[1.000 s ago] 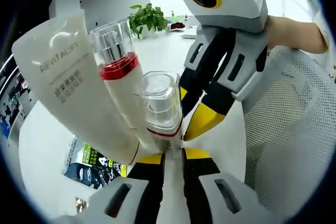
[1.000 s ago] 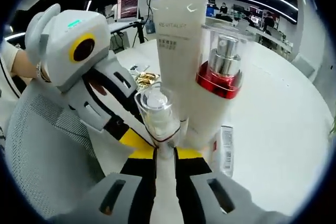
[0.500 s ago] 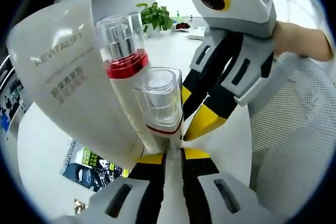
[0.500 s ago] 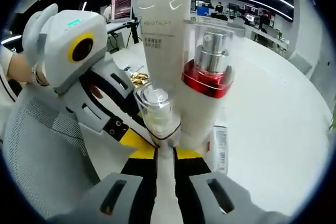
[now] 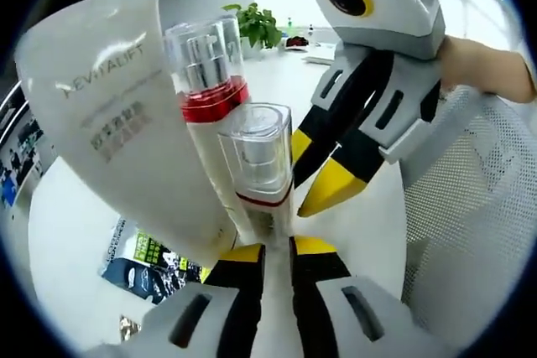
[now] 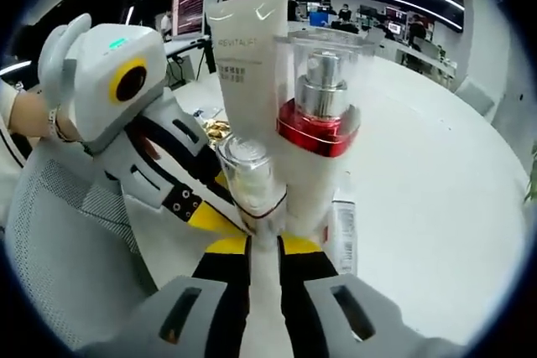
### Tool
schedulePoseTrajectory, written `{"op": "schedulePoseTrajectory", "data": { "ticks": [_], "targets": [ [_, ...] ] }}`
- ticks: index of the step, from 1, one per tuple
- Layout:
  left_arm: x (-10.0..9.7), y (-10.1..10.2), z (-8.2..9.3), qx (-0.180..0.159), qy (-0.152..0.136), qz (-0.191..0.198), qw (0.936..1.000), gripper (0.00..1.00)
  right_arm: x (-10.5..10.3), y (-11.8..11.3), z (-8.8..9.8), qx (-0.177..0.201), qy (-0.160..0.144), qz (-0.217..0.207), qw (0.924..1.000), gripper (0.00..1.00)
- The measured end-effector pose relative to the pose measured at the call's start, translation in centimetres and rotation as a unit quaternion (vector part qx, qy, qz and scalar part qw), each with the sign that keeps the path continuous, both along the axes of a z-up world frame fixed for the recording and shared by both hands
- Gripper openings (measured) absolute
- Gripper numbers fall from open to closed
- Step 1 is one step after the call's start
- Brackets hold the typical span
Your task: Arrange the skincare products in the storage area until every visible bottle or jar stands upright without overlapping.
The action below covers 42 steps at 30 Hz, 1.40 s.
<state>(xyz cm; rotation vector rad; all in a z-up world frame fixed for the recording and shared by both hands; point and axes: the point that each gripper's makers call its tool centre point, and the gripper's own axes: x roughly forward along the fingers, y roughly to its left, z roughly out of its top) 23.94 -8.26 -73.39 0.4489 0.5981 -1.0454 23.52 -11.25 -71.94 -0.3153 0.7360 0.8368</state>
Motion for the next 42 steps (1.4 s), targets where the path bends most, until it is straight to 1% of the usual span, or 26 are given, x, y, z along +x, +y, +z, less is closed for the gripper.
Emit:
{"op": "schedulePoseTrajectory", "data": {
  "ticks": [4,5,8,9,11,14,15,17,19,20,21,22,23,24,25,26,27,28,29,30,32,34,38,40,42],
  "targets": [
    [-0.6,1.1,1.3,-0.015,0.0,0.009,0.9998,0.11,-0.4,-0.6,1.1,0.004,-0.01,-0.011,0.9999,0.15],
    [-0.8,1.6,1.6,-0.018,0.0,0.012,0.9998,0.12,-0.5,-0.9,1.5,0.007,-0.016,-0.015,0.9997,0.16],
    [-1.3,2.7,2.4,-0.023,-0.002,0.02,0.9995,0.16,-1.1,-1.3,2.4,0.013,-0.023,-0.024,0.9993,0.19],
    [-1.4,3.3,2.8,-0.029,-0.001,0.027,0.9992,0.17,-1.1,-1.4,2.6,0.013,-0.024,-0.026,0.9993,0.2],
    [-1.5,4.1,3.8,-0.045,-0.004,0.04,0.9982,0.2,-1.5,-1.9,3.4,0.013,-0.035,-0.035,0.9987,0.23],
    [-1.9,4.9,5.0,-0.06,-0.002,0.049,0.997,0.28,-1.7,-2.5,4.3,0.017,-0.044,-0.046,0.9978,0.29],
    [-2.3,5.2,5.5,-0.061,0.001,0.051,0.9968,0.34,-1.8,-2.6,4.5,0.018,-0.047,-0.049,0.9975,0.31],
    [-2.4,5.7,6.0,-0.063,0.003,0.054,0.9965,0.4,-1.9,-2.8,5.0,0.02,-0.051,-0.054,0.9971,0.35],
    [-2.7,6.0,7.1,-0.081,0.002,0.065,0.9946,0.45,-1.8,-3.1,5.5,0.022,-0.057,-0.06,0.9963,0.38],
    [-2.9,6.2,8.1,-0.096,0.001,0.072,0.9927,0.47,-1.6,-3.3,5.7,0.025,-0.058,-0.064,0.9959,0.39],
    [-3.0,6.3,8.6,-0.105,-0.002,0.074,0.9918,0.51,-1.5,-3.4,5.9,0.027,-0.06,-0.066,0.9957,0.41],
    [-2.7,6.5,9.7,-0.126,-0.013,0.088,0.9881,0.53,-1.5,-3.4,6.0,0.028,-0.061,-0.067,0.9955,0.43],
    [-2.6,6.8,10.2,-0.135,-0.017,0.097,0.9859,0.55,-1.5,-3.5,6.1,0.028,-0.063,-0.068,0.9953,0.44],
    [-2.6,7.3,10.8,-0.142,-0.018,0.109,0.9836,0.58,-1.5,-3.5,6.2,0.028,-0.063,-0.067,0.9954,0.46],
    [-2.6,7.5,11.2,-0.145,-0.02,0.113,0.9827,0.61,-1.5,-3.5,6.2,0.027,-0.061,-0.066,0.9956,0.48],
    [-2.6,7.9,11.8,-0.154,-0.024,0.121,0.9803,0.64,-1.6,-3.6,6.4,0.026,-0.061,-0.065,0.9957,0.5],
    [-2.5,8.2,12.2,-0.16,-0.028,0.129,0.9782,0.69,-1.7,-3.7,6.5,0.026,-0.063,-0.064,0.9956,0.52],
    [-2.5,8.4,12.7,-0.169,-0.032,0.139,0.9752,0.73,-1.7,-3.8,6.6,0.026,-0.062,-0.063,0.9958,0.54],
    [-2.6,8.5,13.0,-0.174,-0.032,0.144,0.9737,0.76,-1.7,-3.9,6.7,0.025,-0.06,-0.063,0.9959,0.56],
    [-2.7,8.6,13.2,-0.178,-0.031,0.149,0.9721,0.79,-1.8,-4.1,6.8,0.025,-0.061,-0.063,0.9959,0.57],
    [-2.9,8.9,13.6,-0.187,-0.032,0.153,0.9698,0.82,-1.7,-4.4,6.8,0.024,-0.061,-0.062,0.9959,0.6],
    [-3.0,9.0,14.1,-0.195,-0.04,0.17,0.9651,0.84,-1.8,-4.8,6.7,0.022,-0.056,-0.06,0.9964,0.62],
    [-2.9,9.5,14.0,-0.213,-0.046,0.199,0.9553,0.9,-1.9,-5.6,6.3,0.013,-0.057,-0.048,0.9971,0.66],
    [-3.5,9.7,13.5,-0.21,-0.041,0.208,0.9545,0.92,-1.9,-5.9,5.9,0.013,-0.052,-0.045,0.9975,0.67],
    [-3.9,9.6,13.5,-0.205,-0.046,0.216,0.9536,0.97,-1.8,-6.0,5.6,0.018,-0.046,-0.043,0.9979,0.68]
  ]
}}
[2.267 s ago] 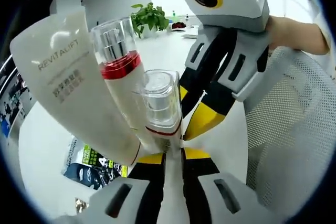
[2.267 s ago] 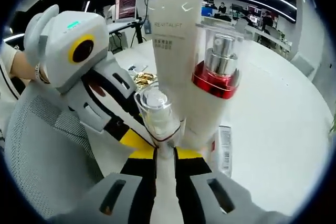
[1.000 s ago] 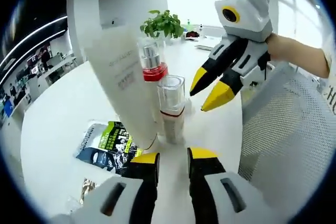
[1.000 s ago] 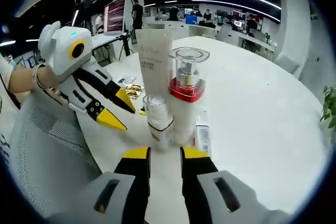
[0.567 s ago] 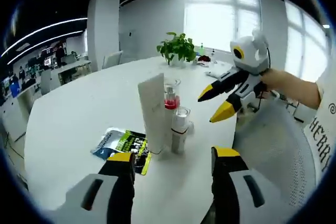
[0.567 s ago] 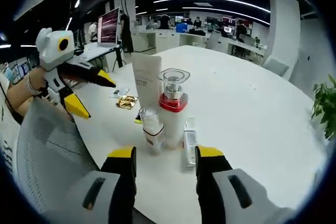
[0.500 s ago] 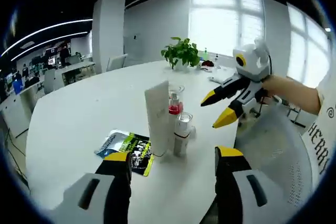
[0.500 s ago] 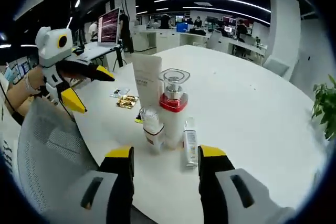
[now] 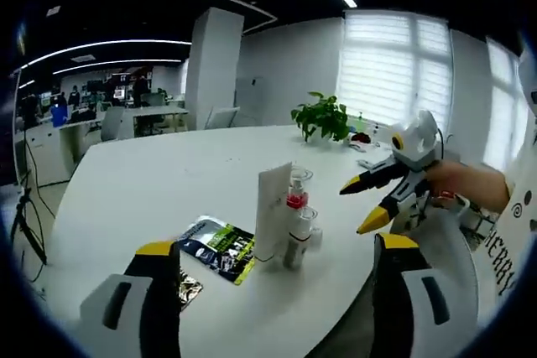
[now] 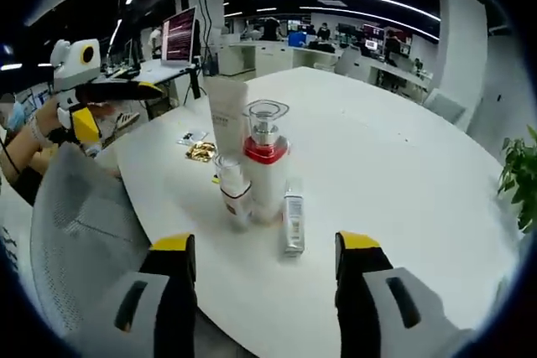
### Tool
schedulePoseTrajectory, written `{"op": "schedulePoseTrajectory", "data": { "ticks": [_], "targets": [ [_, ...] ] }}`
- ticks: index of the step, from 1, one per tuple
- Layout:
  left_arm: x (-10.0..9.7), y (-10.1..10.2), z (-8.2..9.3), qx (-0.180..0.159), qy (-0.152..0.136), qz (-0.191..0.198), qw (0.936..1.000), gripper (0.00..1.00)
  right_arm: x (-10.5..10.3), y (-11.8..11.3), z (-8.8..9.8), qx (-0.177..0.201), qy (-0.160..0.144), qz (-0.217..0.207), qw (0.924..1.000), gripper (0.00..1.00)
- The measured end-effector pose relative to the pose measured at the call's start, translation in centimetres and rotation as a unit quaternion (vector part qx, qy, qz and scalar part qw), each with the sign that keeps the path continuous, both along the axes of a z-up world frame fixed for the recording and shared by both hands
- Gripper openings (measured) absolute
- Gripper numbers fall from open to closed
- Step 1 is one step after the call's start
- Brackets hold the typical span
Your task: Arrange the skincare products in the storage area until every visible bottle or jar stands upright without overlapping.
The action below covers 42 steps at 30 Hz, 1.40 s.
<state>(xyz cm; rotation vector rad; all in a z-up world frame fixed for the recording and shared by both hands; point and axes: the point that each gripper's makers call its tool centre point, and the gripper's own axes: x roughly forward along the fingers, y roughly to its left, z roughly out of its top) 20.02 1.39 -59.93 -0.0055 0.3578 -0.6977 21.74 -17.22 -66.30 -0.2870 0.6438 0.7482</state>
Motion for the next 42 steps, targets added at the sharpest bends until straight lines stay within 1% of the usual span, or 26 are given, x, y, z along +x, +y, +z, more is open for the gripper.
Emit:
{"op": "schedulePoseTrajectory", "data": {
  "ticks": [3,7,12,14,17,20,24,27,28,34,38,42],
  "targets": [
    [-0.3,0.0,0.1,-0.005,0.006,0.013,0.9999,0.99,-0.2,0.1,-0.3,0.004,0.005,0.009,0.9999,0.7],
    [-0.8,0.3,0.5,-0.007,0.001,0.032,0.9995,0.99,-0.4,0.3,-0.8,0.001,0.012,0.023,0.9997,0.72],
    [-1.3,0.5,1.0,-0.001,-0.004,0.054,0.9985,0.99,0.0,0.0,-1.6,0.004,0.02,0.031,0.9993,0.73],
    [-1.4,0.6,0.9,-0.003,-0.003,0.062,0.9981,0.99,-0.2,-0.1,-2.1,-0.001,0.028,0.038,0.9989,0.73],
    [-1.5,0.6,0.7,-0.005,-0.003,0.071,0.9974,0.99,-0.1,-0.4,-2.6,-0.009,0.03,0.042,0.9986,0.73],
    [-1.8,0.0,0.3,-0.001,0.002,0.067,0.9978,0.99,0.4,-0.8,-3.1,-0.009,0.039,0.04,0.9984,0.72],
    [-1.6,-0.2,0.2,-0.001,0.004,0.067,0.9978,0.99,0.6,-0.5,-3.5,-0.019,0.044,0.046,0.9978,0.71],
    [-1.4,-0.2,-0.1,0.001,0.009,0.058,0.9983,0.99,1.1,-0.1,-4.0,-0.018,0.049,0.047,0.9975,0.69],
    [-1.3,-0.1,-0.1,0.002,0.009,0.057,0.9984,0.99,1.3,0.2,-4.1,-0.016,0.052,0.048,0.9974,0.67],
    [-0.8,0.4,-0.1,0.013,0.01,0.035,0.9993,0.99,2.1,1.2,-4.6,-0.02,0.057,0.043,0.9973,0.62],
    [-0.4,0.8,-0.4,0.012,0.012,0.021,0.9996,0.99,2.4,1.3,-5.0,-0.031,0.059,0.04,0.997,0.59],
    [0.0,1.2,-0.8,0.013,0.014,0.013,0.9997,0.99,3.2,0.9,-5.8,-0.041,0.072,0.033,0.9961,0.53]
  ]
}}
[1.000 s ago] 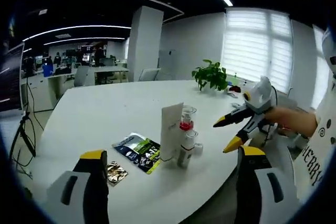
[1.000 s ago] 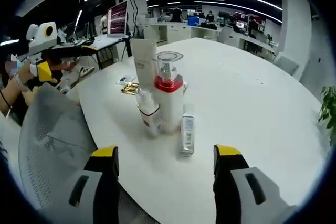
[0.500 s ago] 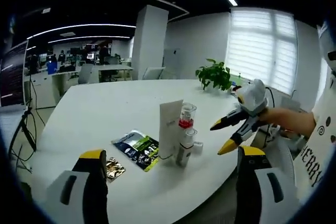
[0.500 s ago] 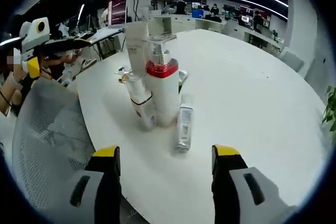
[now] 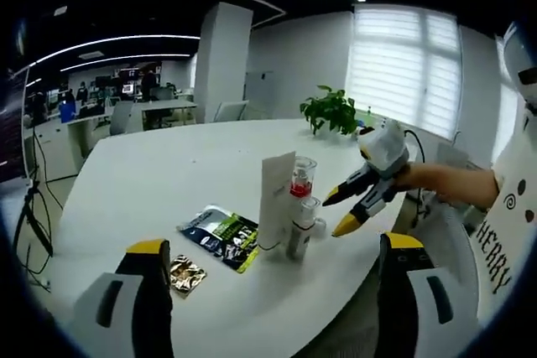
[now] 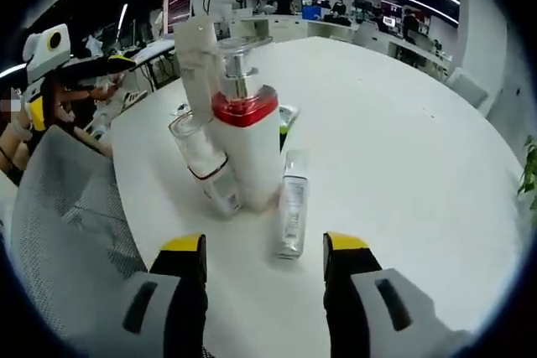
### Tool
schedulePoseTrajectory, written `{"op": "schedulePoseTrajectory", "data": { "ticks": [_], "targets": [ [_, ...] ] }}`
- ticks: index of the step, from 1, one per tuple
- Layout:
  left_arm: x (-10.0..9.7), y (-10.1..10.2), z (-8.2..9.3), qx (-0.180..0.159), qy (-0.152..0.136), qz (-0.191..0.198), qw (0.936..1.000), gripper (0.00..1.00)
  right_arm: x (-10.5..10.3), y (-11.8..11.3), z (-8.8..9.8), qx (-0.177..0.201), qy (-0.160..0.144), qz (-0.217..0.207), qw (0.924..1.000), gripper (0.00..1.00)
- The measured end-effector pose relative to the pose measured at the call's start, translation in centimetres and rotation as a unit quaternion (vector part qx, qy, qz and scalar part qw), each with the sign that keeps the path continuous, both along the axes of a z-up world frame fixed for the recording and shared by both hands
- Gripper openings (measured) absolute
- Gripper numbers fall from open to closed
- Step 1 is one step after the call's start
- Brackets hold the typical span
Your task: Arrange the skincare products in the storage area until every visible bottle or jar stands upright without overlapping.
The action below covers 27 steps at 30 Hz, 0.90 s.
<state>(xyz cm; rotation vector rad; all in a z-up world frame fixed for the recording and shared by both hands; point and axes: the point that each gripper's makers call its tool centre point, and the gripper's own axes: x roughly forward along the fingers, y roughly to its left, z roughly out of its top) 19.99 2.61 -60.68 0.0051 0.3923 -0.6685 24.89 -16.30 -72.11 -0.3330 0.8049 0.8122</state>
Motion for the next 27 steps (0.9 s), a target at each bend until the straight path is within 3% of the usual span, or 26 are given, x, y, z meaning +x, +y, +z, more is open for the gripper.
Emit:
{"op": "schedulePoseTrajectory", "data": {
  "ticks": [5,16,21,27],
  "targets": [
    [0.1,0.0,0.0,-0.014,0.0,-0.006,0.9999,0.99,0.3,0.2,-0.8,-0.016,0.014,0.006,0.9998,0.48],
    [0.2,-0.4,-0.8,-0.013,0.013,-0.012,0.9998,0.99,2.2,0.4,-2.5,-0.047,0.033,0.014,0.9982,0.41],
    [0.3,-0.5,-0.9,-0.01,0.014,-0.013,0.9998,0.99,3.2,0.9,-3.2,-0.057,0.039,0.023,0.9973,0.34],
    [0.4,-0.3,-1.0,-0.011,0.017,-0.009,0.9997,0.99,3.6,1.2,-3.6,-0.074,0.045,0.031,0.9957,0.33]
  ]
}}
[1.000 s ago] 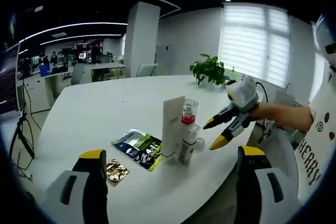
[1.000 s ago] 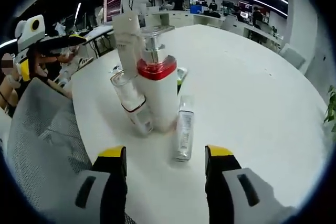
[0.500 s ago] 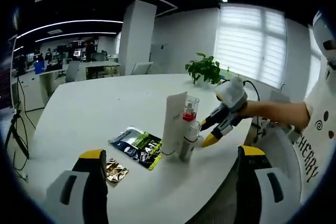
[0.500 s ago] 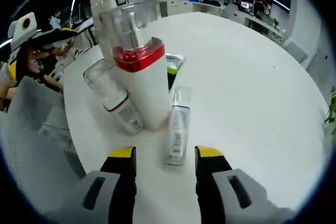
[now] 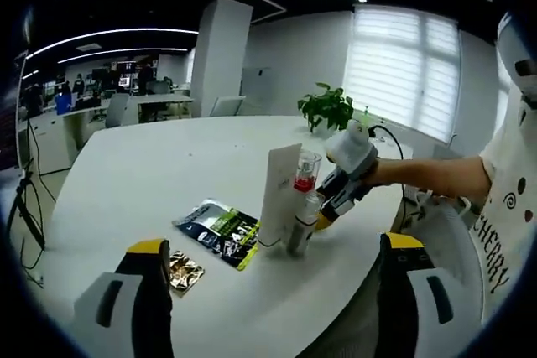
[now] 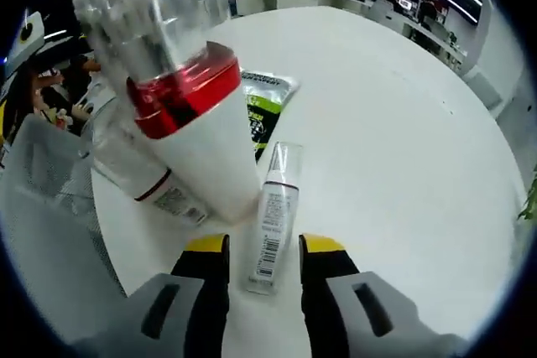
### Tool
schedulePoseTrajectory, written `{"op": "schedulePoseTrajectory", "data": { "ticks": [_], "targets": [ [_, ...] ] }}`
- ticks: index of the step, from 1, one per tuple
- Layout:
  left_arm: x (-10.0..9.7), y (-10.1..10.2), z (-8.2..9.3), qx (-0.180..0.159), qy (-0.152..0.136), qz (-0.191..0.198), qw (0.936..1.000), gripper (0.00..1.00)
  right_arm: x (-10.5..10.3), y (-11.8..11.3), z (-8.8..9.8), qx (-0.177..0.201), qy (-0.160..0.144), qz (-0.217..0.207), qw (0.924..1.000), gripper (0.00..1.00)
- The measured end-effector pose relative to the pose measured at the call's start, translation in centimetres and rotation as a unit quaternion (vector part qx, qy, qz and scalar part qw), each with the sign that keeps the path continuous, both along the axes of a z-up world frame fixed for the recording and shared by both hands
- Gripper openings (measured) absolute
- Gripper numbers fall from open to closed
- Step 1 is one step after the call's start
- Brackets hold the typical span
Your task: Arrange the skincare products in the storage area until every visible bottle or jar stands upright without overlapping.
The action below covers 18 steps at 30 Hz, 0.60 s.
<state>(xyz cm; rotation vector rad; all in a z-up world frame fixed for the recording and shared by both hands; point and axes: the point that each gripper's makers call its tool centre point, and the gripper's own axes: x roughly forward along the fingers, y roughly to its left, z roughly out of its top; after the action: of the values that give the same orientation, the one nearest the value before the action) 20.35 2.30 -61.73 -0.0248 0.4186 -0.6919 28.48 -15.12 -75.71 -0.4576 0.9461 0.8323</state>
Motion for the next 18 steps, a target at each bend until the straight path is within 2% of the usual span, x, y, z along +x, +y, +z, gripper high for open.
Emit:
{"op": "schedulePoseTrajectory", "data": {
  "ticks": [13,14,18],
  "targets": [
    [-0.2,-0.1,-0.5,-0.001,0.007,-0.005,1.0,0.99,-0.3,0.1,-1.3,-0.012,0.012,-0.005,0.9999,0.28],
    [-0.2,-0.1,-0.4,-0.001,0.006,-0.005,1.0,0.99,-0.2,0.2,-1.1,-0.012,0.004,-0.003,0.9999,0.27],
    [-0.2,-0.2,-0.3,-0.005,0.003,-0.005,1.0,0.99,0.0,0.0,-1.2,-0.018,0.005,-0.013,0.9997,0.25]
  ]
}}
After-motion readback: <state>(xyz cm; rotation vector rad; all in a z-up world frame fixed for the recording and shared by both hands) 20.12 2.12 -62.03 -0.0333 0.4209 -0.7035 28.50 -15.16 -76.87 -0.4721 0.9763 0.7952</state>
